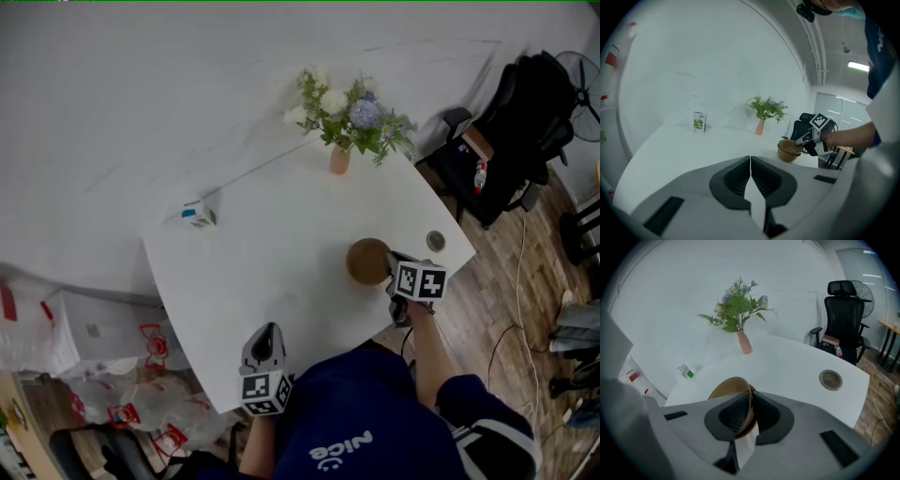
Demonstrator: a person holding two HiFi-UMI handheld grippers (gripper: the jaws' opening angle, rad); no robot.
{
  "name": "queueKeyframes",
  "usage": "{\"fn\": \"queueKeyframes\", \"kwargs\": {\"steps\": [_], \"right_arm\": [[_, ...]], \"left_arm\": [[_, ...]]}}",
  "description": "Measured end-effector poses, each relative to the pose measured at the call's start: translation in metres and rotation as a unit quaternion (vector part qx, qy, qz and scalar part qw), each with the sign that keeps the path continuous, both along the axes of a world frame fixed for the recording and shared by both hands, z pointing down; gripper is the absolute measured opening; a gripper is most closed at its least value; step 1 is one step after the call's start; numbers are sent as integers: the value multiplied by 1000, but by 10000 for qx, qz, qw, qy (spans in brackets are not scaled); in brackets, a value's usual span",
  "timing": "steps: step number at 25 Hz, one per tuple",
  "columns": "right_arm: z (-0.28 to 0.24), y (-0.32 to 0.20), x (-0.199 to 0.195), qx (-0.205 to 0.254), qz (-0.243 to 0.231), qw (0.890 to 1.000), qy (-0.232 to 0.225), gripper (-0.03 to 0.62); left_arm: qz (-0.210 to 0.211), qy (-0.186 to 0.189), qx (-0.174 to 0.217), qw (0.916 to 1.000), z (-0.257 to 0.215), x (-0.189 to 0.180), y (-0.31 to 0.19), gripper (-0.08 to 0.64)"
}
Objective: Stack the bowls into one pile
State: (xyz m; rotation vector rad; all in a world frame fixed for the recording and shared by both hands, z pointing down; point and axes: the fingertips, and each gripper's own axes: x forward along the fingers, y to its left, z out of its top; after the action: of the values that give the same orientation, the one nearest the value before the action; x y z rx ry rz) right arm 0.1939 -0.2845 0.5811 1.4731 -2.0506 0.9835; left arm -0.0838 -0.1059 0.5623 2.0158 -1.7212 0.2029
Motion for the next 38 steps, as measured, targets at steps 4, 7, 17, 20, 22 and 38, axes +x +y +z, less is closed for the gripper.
{"fn": "queueKeyframes", "kwargs": {"steps": [4,7,17,20,22,38], "right_arm": [[1,0,-2,63,-58,9999,99,62],[1,1,-6,104,-112,9999,-73,158],[-40,0,-14,1020,-209,9945,-81,179],[-66,1,-25,1604,-392,9863,-16,179],[-80,4,-32,1973,-521,9790,16,179],[-86,95,-105,2954,-1408,9449,24,179]], "left_arm": [[-20,12,28,10000,0,-2,-1,23],[-55,14,58,10000,-1,-5,-1,23],[-197,39,184,9996,-5,-17,7,23],[-411,81,287,9987,-13,-31,10,23],[-582,110,390,9975,-20,-44,14,23],[-1214,-3,905,9885,-54,-93,56,23]]}}
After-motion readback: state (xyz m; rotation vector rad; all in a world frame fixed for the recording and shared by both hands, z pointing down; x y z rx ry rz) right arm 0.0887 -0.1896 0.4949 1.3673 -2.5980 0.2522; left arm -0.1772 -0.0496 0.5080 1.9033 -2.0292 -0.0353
